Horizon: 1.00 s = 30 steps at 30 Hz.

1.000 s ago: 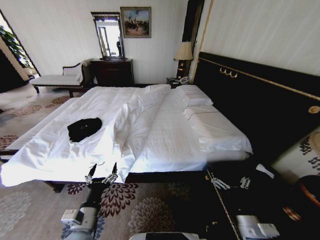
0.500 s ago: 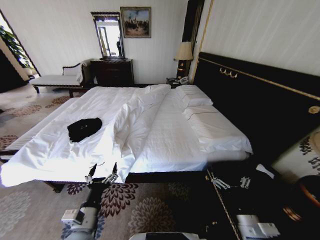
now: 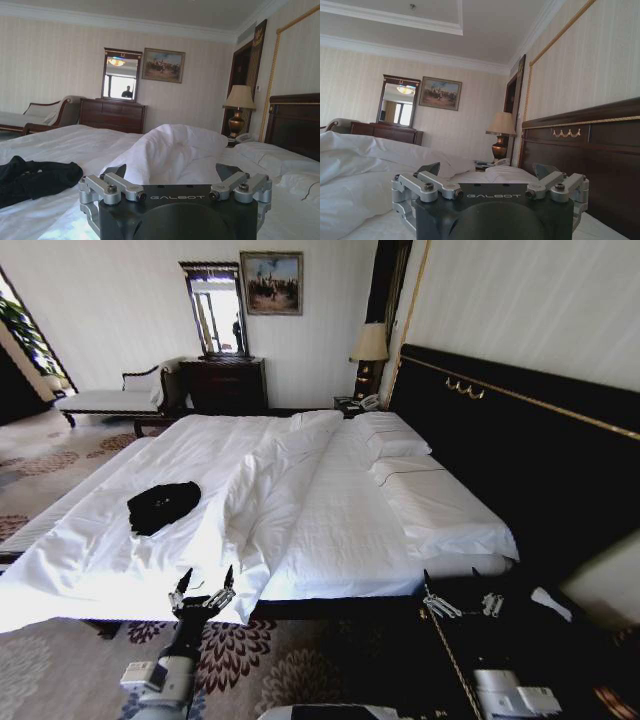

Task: Fold the clothes on the bed.

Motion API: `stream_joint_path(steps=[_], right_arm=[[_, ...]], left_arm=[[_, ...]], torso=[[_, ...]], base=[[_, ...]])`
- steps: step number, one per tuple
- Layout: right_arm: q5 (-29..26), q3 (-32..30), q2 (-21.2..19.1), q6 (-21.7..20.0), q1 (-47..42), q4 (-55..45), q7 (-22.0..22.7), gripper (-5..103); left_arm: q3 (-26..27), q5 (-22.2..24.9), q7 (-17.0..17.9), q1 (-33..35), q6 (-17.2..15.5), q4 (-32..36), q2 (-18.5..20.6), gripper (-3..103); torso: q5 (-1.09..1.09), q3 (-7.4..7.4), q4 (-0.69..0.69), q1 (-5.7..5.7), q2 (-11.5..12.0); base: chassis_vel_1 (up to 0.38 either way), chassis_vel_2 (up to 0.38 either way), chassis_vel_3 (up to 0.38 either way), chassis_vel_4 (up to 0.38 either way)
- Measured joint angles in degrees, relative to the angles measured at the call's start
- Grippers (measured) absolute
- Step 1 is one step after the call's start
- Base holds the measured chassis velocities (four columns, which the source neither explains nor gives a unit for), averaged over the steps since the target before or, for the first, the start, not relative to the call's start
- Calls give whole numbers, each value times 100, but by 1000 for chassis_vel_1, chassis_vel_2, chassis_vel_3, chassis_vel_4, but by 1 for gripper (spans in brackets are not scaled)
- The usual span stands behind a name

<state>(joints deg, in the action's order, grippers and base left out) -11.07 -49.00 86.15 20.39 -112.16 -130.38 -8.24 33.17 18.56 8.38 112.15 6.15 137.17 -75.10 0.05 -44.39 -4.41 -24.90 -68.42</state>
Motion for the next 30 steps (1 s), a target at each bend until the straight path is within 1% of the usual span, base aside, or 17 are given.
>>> stream_joint_path(steps=[4, 11, 19, 30], right_arm=[[-4, 12, 12, 26, 10, 14, 1, 100], [-168, 42, 1, 88, 44, 33, 19, 100], [-150, 11, -9, 100, 64, 42, 14, 100], [-43, -17, -31, -30, 82, 57, 110, 100]], left_arm=[[-4, -6, 0, -5, 2, -12, 3, 100], [1, -3, -1, -28, 2, -29, 46, 100], [6, 9, 1, -53, -1, -44, 82, 100], [16, 24, 4, -76, -6, -62, 100, 100]], torso=[[0, 0, 0, -1, 0], [-1, 2, 0, 5, -1], [0, 1, 0, 3, -1], [0, 1, 0, 3, -1]], base=[[-86, 107, 80, -97], [0, 0, 0, 0], [0, 0, 0, 0], [0, 0, 0, 0]])
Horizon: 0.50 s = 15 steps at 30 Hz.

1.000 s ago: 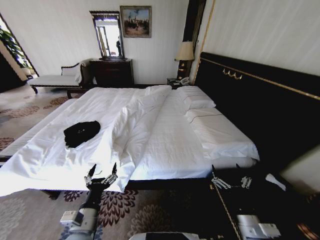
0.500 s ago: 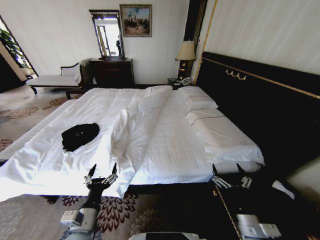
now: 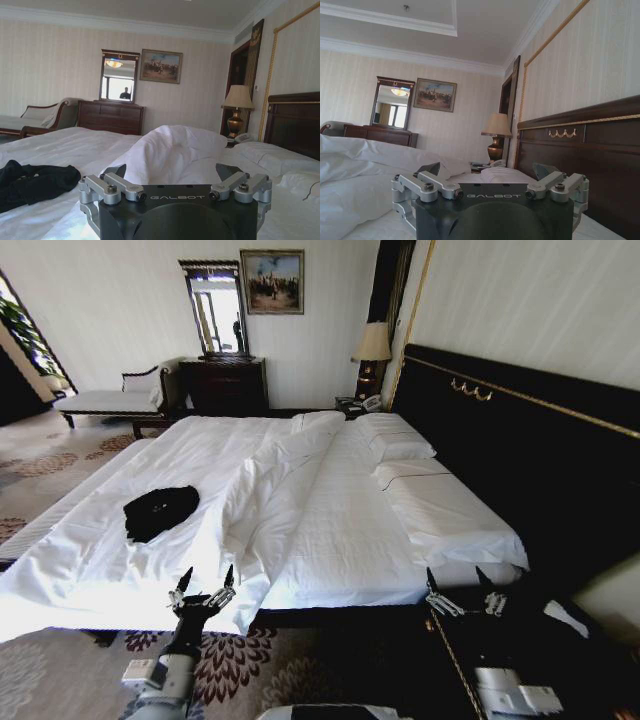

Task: Fold the clothes on the bed.

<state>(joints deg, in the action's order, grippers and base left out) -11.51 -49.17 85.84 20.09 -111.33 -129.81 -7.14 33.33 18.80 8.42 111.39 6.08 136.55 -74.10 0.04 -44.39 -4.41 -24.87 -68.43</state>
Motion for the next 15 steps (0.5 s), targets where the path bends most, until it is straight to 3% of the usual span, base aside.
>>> stream_joint_path(steps=[7, 15], right_arm=[[-18, 21, -13, 13, 29, 23, 2, 100], [-25, 26, -17, 59, 39, 44, 2, 100]], left_arm=[[17, 2, 0, 0, -5, 0, 0, 100], [16, -5, 0, 9, -6, 2, -19, 100]], torso=[[-1, 0, 0, 0, 0], [-1, 0, 0, 0, 0]], base=[[-4, 22, 5, -18], [10, 160, 1, -155]])
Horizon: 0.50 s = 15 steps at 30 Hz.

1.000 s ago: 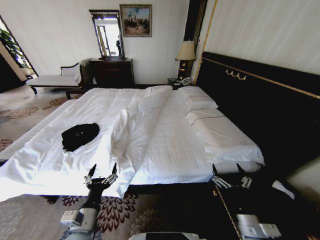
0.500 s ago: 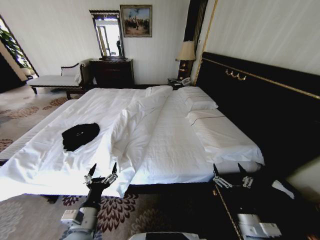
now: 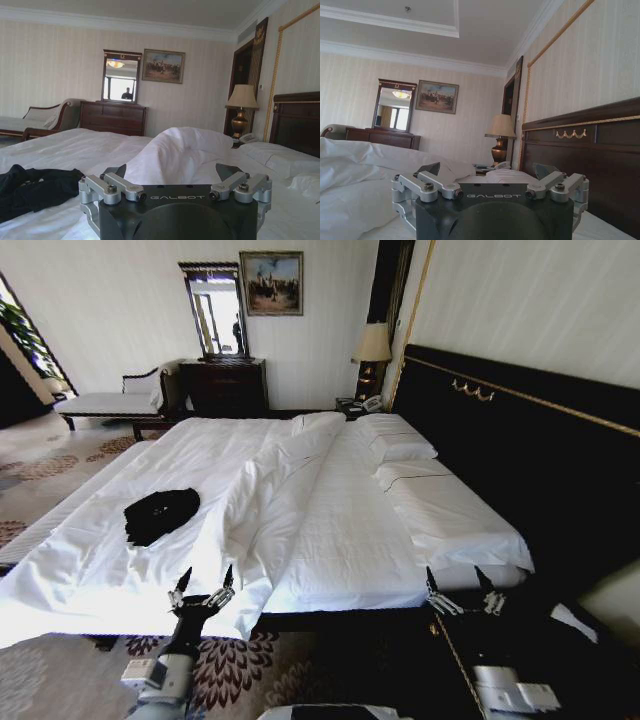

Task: Fold the clothes on the bed.

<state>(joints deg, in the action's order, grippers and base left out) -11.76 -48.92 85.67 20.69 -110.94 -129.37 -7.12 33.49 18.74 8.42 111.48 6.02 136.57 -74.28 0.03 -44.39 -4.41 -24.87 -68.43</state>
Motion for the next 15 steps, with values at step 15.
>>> stream_joint_path(steps=[15], right_arm=[[27, 22, 16, 47, 9, 32, -79, 100]], left_arm=[[7, -14, 2, 45, 12, 13, -27, 100]], torso=[[1, 0, 0, -1, 1]], base=[[156, 251, -159, -252]])
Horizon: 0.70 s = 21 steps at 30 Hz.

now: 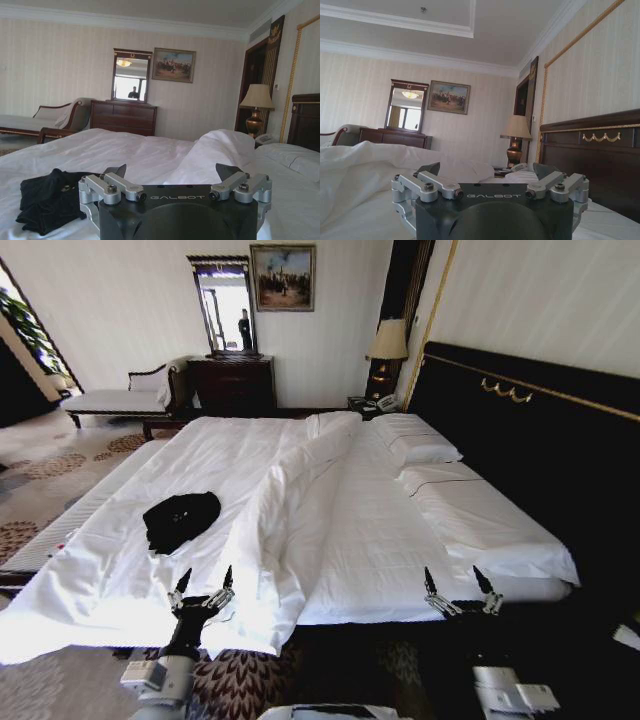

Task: Fold the clothes on the bed.

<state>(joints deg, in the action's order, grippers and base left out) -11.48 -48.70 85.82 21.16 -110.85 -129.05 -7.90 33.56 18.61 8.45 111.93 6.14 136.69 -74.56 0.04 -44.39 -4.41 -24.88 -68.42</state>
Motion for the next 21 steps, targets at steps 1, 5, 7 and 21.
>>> stream_joint_path(steps=[1, 5, 7, 21], right_arm=[[0, 6, 4, 10, 3, 10, 0, 100], [22, 24, 20, 24, 13, 42, -5, 100], [23, 29, 21, 29, 21, 46, -6, 100], [53, 41, 13, 47, 53, 99, -59, 100]], left_arm=[[0, -1, 1, 0, 1, 0, 0, 100], [7, -2, 6, -6, 1, -6, 6, 100], [9, -2, 10, -10, 1, -9, 8, 100], [11, 8, 10, -36, 1, -38, 5, 100]], torso=[[0, 0, 0, 0, 0], [1, 1, -1, 2, -2], [2, 2, -1, 2, -2], [-2, 0, 0, 1, -1]], base=[[253, 183, -241, -200], [201, 162, -195, -157], [146, 113, -154, -105], [19, 19, -13, -19]])
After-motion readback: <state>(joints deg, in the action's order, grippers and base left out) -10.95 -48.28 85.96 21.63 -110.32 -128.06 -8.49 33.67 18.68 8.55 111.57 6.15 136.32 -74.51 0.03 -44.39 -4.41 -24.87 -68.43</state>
